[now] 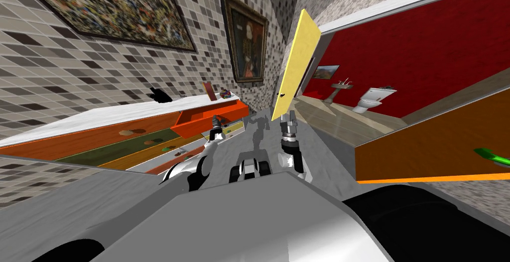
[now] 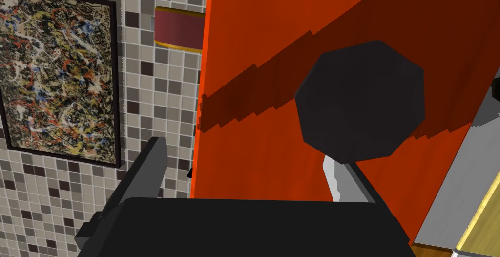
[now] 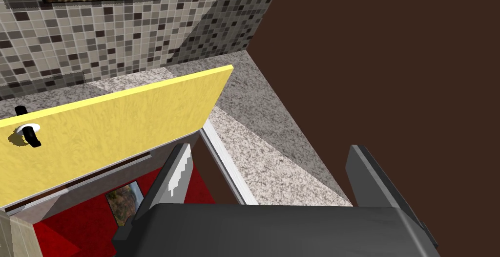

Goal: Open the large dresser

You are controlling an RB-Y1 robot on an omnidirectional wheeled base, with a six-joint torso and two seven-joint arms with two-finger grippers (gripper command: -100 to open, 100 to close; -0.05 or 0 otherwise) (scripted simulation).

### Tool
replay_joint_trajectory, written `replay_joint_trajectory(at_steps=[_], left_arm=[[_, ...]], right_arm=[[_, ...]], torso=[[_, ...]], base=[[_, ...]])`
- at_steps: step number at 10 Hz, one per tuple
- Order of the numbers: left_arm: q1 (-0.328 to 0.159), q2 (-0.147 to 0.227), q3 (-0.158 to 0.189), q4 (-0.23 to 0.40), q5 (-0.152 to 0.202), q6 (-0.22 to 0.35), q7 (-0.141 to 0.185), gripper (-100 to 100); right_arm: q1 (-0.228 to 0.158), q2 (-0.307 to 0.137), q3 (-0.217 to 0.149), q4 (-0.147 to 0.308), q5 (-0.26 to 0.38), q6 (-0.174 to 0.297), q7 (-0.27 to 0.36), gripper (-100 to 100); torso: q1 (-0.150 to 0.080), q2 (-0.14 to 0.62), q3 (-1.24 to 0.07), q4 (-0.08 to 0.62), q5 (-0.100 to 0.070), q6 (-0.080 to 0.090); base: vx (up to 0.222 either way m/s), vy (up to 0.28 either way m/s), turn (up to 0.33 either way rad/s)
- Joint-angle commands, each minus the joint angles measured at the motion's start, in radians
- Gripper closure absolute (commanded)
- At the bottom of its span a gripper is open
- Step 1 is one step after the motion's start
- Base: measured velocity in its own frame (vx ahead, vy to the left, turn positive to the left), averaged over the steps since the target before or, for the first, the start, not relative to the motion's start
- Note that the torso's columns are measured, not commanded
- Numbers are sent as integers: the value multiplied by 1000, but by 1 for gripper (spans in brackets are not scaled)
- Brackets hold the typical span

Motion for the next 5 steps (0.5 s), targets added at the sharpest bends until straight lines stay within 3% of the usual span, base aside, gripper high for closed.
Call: replay_joint_trajectory(at_steps=[1, 5], left_arm=[[0, 0, 0, 0, 0, 0, 0, 0], [0, 0, 0, 0, 0, 0, 0, 0]], right_arm=[[0, 0, 0, 0, 0, 0, 0, 0], [0, 0, 0, 0, 0, 0, 0, 0]], torso=[[0, 0, 0, 0, 0, 0], [0, 1, 1, 0, 0, -1]], base=[[0, 0, 0], [0, 0, 0]])
